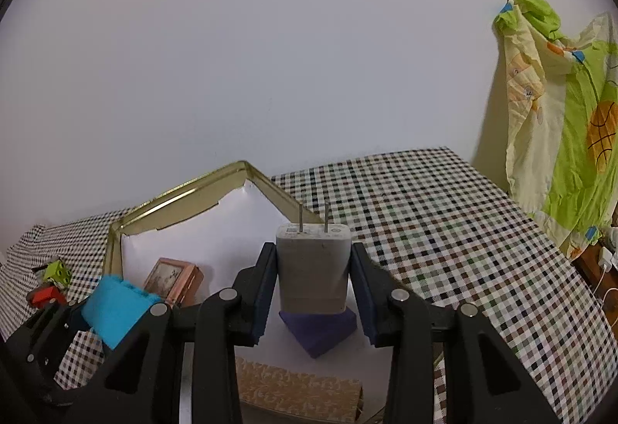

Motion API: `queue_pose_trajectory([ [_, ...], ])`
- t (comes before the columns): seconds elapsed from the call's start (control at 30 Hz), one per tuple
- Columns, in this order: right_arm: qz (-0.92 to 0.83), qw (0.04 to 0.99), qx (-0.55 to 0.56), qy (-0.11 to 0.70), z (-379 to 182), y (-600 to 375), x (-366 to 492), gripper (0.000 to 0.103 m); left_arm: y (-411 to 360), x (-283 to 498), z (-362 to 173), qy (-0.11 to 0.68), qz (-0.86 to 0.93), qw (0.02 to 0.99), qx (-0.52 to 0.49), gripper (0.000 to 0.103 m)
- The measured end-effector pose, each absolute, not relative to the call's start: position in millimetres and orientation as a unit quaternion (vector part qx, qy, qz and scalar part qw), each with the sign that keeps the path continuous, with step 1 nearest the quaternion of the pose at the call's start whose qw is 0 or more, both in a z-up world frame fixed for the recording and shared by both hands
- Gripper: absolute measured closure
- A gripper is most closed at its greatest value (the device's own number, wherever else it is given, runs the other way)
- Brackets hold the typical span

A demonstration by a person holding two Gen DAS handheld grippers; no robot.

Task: Organize rigid objects
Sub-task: 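Carry both into the gold tray and open both tools to release them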

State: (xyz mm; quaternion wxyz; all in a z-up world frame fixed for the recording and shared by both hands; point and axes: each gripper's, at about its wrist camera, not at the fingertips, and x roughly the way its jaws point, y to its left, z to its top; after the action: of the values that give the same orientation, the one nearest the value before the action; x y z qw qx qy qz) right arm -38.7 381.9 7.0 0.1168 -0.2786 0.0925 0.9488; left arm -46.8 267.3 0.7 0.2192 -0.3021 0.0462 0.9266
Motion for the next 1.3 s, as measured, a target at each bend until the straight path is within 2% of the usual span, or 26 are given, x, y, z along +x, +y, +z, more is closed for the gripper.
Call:
queue_pose_trajectory([
  [0.3, 0.944, 0.11, -0.296, 0.096, 1.2, 378.2, -48.2, 0.062, 279.1, -49.8, -1.4, 0.076, 0.926, 0.202, -0.309, 0.037],
  [0.33, 0.944, 0.107, -0.297, 0.098, 0.6, 378.1, -48.9, 0.062, 278.9, -52.6, -2.8, 0.075, 0.924, 0.198, -0.317, 0.031],
  [0.37, 0.944, 0.107, -0.295, 0.099, 0.9, 378.0, -48.9, 0.062, 278.1, -54.6, -4.0, 0.073, 0.923, 0.194, -0.324, 0.019],
  [0.4, 0.946, 0.106, -0.288, 0.103, 2.2, 378.9, -47.3, 0.061, 276.3, -56.3, -5.2, 0.069, 0.922, 0.19, -0.33, 0.013],
  [0.43, 0.949, 0.104, -0.279, 0.108, 4.3, 379.9, -45.1, 0.057, 275.2, -55.4, -4.7, 0.065, 0.922, 0.195, -0.328, 0.01],
  [0.47, 0.95, 0.103, -0.273, 0.111, 6.0, 380.5, -43.6, 0.052, 274.7, -53.5, -3.7, 0.063, 0.923, 0.197, -0.324, 0.002],
  [0.5, 0.951, 0.102, -0.266, 0.116, 7.9, 381.4, -41.1, 0.04, 274.4, -51.4, -3.1, 0.064, 0.925, 0.195, -0.32, 0.0],
  [0.53, 0.953, 0.102, -0.258, 0.12, 9.9, 382.2, -38.3, 0.031, 274.8, -48.8, -1.7, 0.066, 0.927, 0.194, -0.313, 0.001],
  [0.57, 0.956, 0.104, -0.246, 0.123, 12.2, 382.6, -34.5, 0.029, 275.2, -46.8, -0.9, 0.068, 0.929, 0.194, -0.308, 0.001],
  [0.77, 0.962, 0.127, -0.21, 0.122, 21.1, 384.6, -23.5, 0.026, 265.1, -38.0, 5.6, 0.064, 0.943, 0.181, -0.273, 0.001],
  [1.07, 0.955, 0.143, -0.201, 0.166, 17.5, 400.5, -18.6, 0.025, 232.9, -35.2, 11.9, 0.038, 0.959, 0.146, -0.241, 0.001],
  [1.27, 0.962, 0.179, -0.13, 0.16, 28.5, 399.3, 5.2, 0.024, 210.9, -28.7, 17.2, 0.051, 0.974, 0.095, -0.199, 0.001],
  [1.3, 0.963, 0.19, -0.116, 0.155, 29.8, 397.6, 9.5, 0.02, 206.0, -29.0, 17.6, 0.047, 0.975, 0.09, -0.197, 0.001],
])
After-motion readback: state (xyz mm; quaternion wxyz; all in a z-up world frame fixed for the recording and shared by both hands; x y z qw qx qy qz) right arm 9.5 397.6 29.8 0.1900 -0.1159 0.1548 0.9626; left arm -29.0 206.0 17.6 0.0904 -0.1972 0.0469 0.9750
